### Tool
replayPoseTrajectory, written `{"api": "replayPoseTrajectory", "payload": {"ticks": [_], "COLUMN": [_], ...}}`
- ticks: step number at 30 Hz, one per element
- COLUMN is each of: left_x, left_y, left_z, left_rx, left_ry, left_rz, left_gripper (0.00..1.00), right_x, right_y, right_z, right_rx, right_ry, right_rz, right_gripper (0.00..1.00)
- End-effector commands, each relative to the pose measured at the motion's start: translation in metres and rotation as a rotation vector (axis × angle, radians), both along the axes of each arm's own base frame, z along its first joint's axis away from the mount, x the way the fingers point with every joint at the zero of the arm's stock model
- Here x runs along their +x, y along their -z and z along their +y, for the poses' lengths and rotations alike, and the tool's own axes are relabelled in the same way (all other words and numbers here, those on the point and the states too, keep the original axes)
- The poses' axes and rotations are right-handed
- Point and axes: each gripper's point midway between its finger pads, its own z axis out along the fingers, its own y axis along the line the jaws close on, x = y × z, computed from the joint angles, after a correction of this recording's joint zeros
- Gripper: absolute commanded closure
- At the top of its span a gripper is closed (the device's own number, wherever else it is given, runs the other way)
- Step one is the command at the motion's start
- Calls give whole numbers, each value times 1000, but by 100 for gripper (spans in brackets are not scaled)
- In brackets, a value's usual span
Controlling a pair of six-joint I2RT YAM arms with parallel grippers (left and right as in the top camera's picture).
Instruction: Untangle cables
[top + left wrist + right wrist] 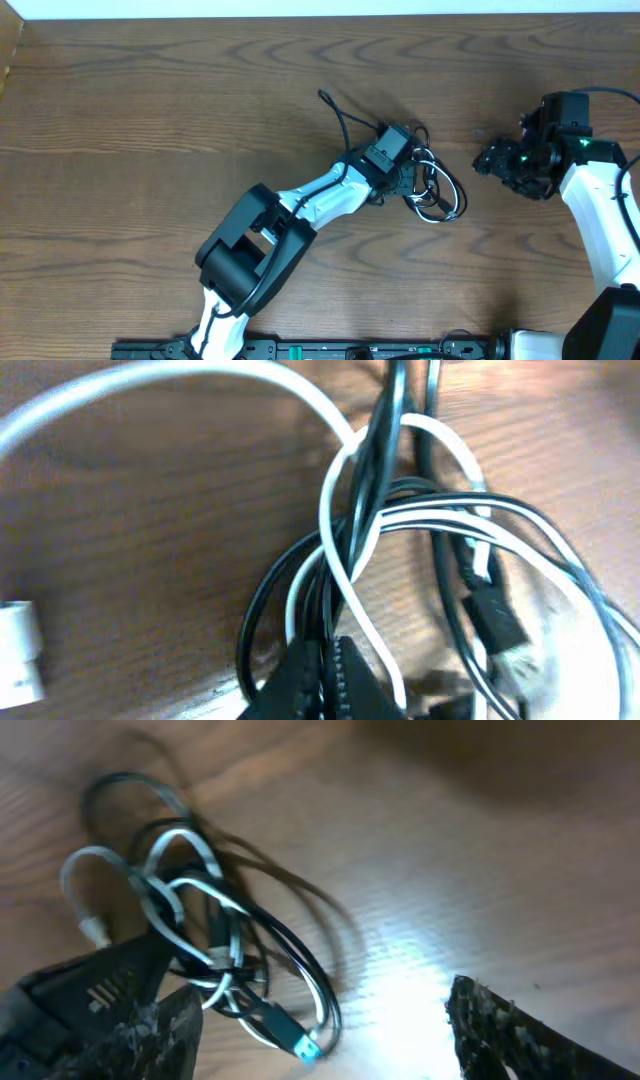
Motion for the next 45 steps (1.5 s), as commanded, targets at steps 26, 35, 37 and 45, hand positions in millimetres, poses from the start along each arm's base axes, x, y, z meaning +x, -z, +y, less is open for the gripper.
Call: {"api": "replayPoseTrajectory", "payload": {"ticks": [26, 35, 37, 45], "left_x": [-6, -4, -4, -1], "left_y": [-145, -145, -145, -144], "left_z": [56, 58, 58, 60], "left_rx": [-334, -334, -334, -317], "left_ry": [235, 231, 231, 218], "left_rz": [-6, -8, -8, -17], "left_gripper": [90, 83, 83, 83], "right_x": [15, 6, 4, 4], "right_y": [64, 105, 112, 116], "right_z": [47, 51, 51, 9], "right_rx": [50, 16, -41, -493], "right_ry": [-532, -591, -605, -305], "right_rz": [-19, 88, 118, 244], "right_gripper": [51, 57, 57, 88]}}
